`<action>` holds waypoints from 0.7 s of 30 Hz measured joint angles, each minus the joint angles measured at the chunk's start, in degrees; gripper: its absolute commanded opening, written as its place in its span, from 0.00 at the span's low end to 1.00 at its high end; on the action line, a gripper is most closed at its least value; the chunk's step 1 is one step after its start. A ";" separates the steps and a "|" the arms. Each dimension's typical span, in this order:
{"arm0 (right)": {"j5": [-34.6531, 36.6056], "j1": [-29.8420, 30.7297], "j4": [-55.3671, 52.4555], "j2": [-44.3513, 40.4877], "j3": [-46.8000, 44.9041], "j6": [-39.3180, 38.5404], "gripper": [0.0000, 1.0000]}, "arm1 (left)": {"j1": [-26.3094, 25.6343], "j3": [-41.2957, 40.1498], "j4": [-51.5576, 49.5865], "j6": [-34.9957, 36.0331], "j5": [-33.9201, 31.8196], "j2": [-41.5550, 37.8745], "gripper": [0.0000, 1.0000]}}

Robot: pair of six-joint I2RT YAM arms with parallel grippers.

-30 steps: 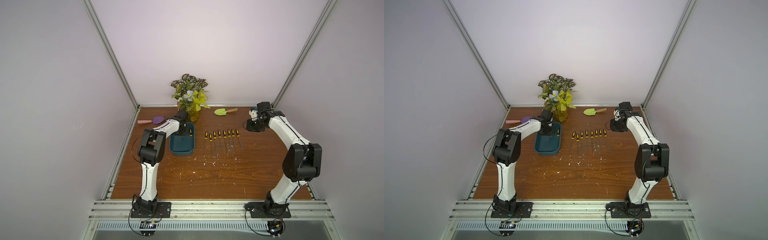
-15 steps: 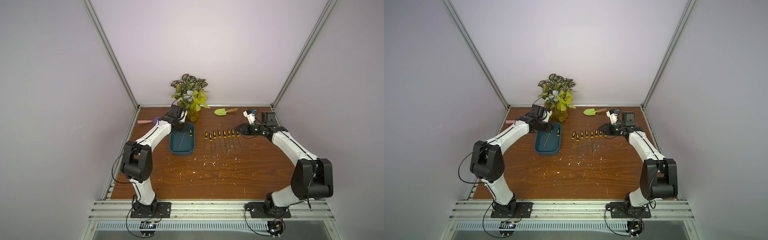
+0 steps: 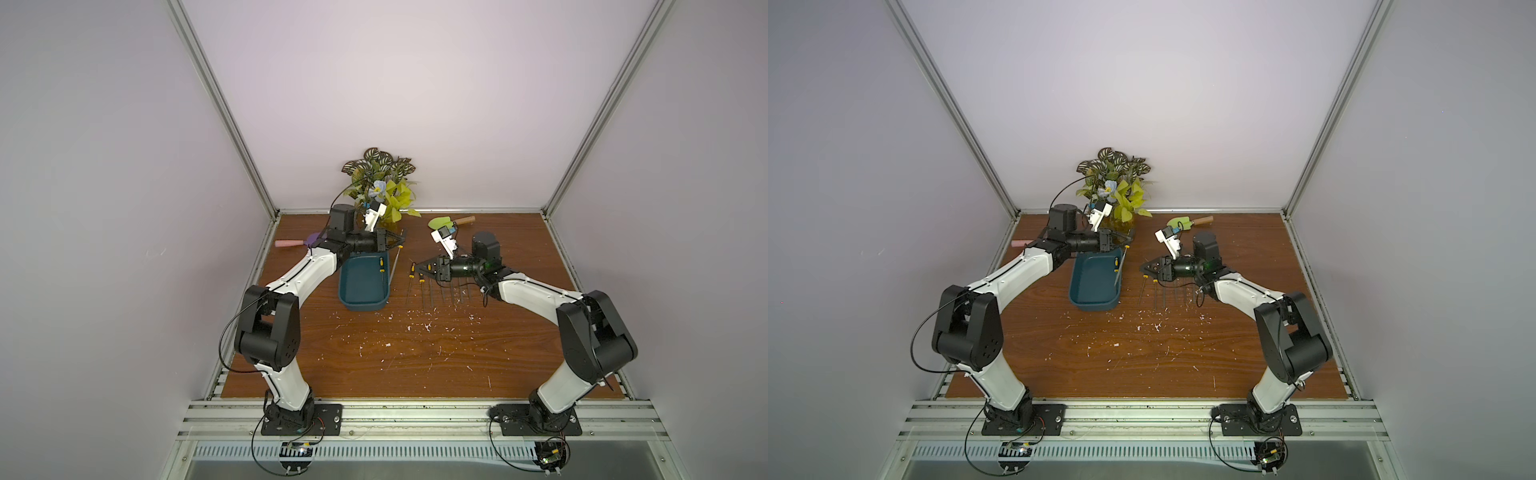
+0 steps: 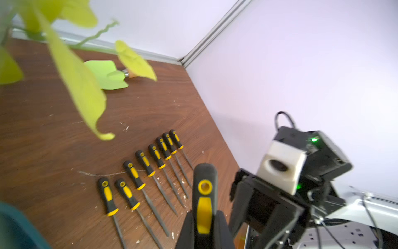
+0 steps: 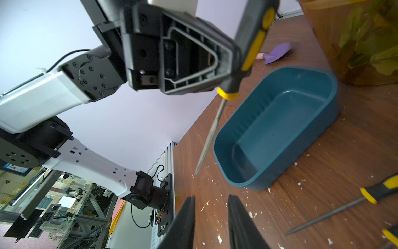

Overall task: Take the file tool out of the storage box
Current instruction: Pick up the file tool from the storage box.

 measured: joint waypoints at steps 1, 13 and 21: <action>0.17 0.57 1.20 0.92 0.00 0.70 0.31 | 0.02 -0.66 2.73 -2.23 1.25 0.00 0.00; 1.53 2.84 12.26 5.46 3.67 8.02 0.31 | 0.09 -4.68 12.61 -9.81 5.57 0.00 0.00; 1.62 3.10 16.68 8.41 7.26 11.26 0.25 | 0.11 -4.68 12.09 -9.55 5.66 0.00 0.00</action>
